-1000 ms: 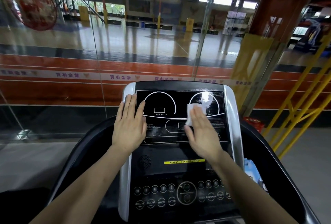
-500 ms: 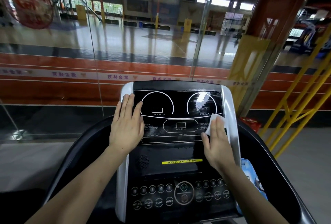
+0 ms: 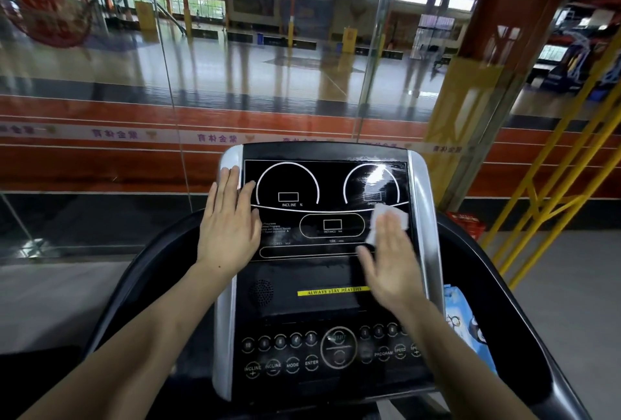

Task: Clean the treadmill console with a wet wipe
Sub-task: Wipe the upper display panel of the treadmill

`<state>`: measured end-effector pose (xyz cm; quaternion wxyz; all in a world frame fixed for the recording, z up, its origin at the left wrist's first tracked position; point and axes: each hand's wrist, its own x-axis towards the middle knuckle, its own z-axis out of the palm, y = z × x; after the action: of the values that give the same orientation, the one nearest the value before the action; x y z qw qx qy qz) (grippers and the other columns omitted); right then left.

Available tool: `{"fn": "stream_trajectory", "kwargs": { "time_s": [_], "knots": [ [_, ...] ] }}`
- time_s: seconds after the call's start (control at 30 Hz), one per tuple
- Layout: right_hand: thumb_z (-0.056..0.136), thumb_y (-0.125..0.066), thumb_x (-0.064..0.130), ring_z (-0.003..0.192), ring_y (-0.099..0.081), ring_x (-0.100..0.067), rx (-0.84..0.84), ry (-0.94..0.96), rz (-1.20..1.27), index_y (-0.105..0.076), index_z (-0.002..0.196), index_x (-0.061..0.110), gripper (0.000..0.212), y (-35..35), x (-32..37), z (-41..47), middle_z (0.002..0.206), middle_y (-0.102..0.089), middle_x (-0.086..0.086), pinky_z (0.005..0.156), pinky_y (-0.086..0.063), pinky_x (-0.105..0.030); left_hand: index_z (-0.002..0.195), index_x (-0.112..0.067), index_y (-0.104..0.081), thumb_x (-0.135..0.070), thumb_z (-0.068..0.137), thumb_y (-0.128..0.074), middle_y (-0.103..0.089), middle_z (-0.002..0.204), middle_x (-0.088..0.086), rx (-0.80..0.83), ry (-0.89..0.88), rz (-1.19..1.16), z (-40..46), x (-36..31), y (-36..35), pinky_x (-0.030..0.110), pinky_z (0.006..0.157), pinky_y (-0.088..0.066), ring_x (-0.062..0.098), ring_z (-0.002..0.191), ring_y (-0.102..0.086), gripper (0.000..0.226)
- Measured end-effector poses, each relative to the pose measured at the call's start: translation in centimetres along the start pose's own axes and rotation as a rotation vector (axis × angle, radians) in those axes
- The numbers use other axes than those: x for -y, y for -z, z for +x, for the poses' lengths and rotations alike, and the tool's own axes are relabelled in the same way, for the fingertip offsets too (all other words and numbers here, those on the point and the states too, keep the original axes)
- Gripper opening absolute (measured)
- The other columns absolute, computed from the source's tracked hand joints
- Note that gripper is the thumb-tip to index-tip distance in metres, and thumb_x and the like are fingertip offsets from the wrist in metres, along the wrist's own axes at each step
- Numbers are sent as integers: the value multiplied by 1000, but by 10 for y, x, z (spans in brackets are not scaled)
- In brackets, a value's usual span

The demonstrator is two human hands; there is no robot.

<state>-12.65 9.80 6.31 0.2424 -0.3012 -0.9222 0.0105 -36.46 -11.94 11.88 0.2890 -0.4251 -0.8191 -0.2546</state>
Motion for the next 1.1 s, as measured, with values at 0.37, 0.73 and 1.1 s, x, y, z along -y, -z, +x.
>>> {"fn": "stream_trajectory", "kwargs": {
  "time_s": [0.37, 0.73, 1.1],
  "knots": [
    [107, -8, 64, 160, 19, -17, 78, 251, -40, 3, 166, 11, 80, -16, 116, 7, 174, 11, -8, 130, 6, -38, 156, -2, -35, -4, 98, -48, -21, 171, 16, 0, 11, -37, -9, 10, -2, 51, 130, -15, 26, 162, -6, 60],
    [108, -14, 57, 161, 13, -21, 72, 287, -14, -2, 166, 8, 77, -29, 141, 6, 175, 5, -12, 132, 0, -44, 167, -14, -6, -22, 107, -20, 3, 176, 3, 95, 34, 36, -32, 37, -4, 52, 131, -8, 21, 162, 6, 62],
    [107, -1, 60, 160, 17, -19, 86, 161, -48, 3, 165, 9, 78, -15, 107, 8, 174, 10, -9, 132, -1, -43, 167, -17, -1, -19, 106, -23, 10, 175, -2, 138, 68, -11, -34, 35, -4, 53, 131, -6, 20, 162, 9, 65]
  ]
}}
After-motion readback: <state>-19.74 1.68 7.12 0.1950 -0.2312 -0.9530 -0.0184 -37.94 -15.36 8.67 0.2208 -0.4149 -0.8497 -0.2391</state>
